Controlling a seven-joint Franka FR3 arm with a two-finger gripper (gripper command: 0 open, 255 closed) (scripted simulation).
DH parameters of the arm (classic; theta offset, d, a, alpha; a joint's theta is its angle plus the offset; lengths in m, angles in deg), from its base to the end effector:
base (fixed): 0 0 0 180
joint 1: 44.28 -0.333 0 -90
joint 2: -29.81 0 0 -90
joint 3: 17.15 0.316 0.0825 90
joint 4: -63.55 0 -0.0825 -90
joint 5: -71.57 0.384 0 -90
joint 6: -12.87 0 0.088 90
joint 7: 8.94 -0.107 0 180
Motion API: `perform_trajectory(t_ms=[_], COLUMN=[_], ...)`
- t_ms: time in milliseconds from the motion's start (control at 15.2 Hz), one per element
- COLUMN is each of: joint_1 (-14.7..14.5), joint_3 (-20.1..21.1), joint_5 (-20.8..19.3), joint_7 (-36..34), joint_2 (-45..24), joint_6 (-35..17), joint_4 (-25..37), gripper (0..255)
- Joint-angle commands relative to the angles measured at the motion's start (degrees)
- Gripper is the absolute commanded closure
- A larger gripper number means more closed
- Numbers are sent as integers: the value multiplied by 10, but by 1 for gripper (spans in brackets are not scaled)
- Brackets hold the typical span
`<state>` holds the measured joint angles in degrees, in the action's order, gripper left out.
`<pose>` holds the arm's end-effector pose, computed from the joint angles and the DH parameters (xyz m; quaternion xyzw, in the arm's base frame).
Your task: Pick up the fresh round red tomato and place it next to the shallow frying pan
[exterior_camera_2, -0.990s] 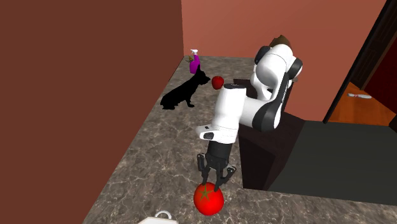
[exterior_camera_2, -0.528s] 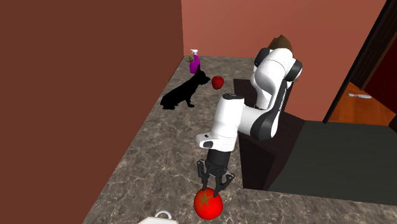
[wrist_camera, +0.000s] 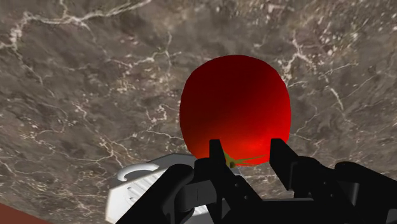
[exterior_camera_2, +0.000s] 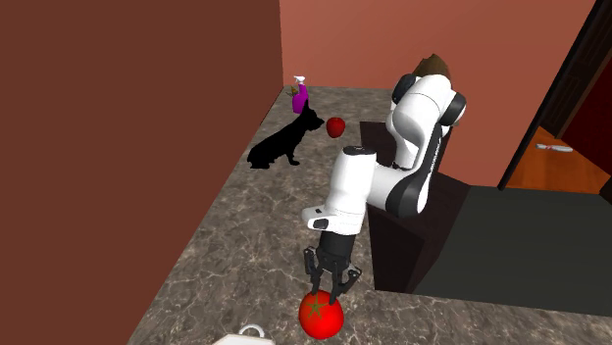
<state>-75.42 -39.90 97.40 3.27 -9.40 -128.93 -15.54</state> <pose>0.7403 0.1841 0.3818 -0.9656 -0.1017 -0.2324 0.0574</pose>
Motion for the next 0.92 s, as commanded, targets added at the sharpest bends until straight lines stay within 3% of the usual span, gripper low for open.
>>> perform_trajectory(t_ms=[0, 330, 594, 858], joint_1=[0, 0, -22, -22], joint_3=[0, 0, -20, -19], joint_5=[0, 0, -21, -21], joint_7=[0, 0, -7, -7], joint_2=[0, 0, 70, 70], joint_6=[0, 0, 19, 19], joint_4=[0, 0, -49, -49], gripper=[0, 0, 0, 0])
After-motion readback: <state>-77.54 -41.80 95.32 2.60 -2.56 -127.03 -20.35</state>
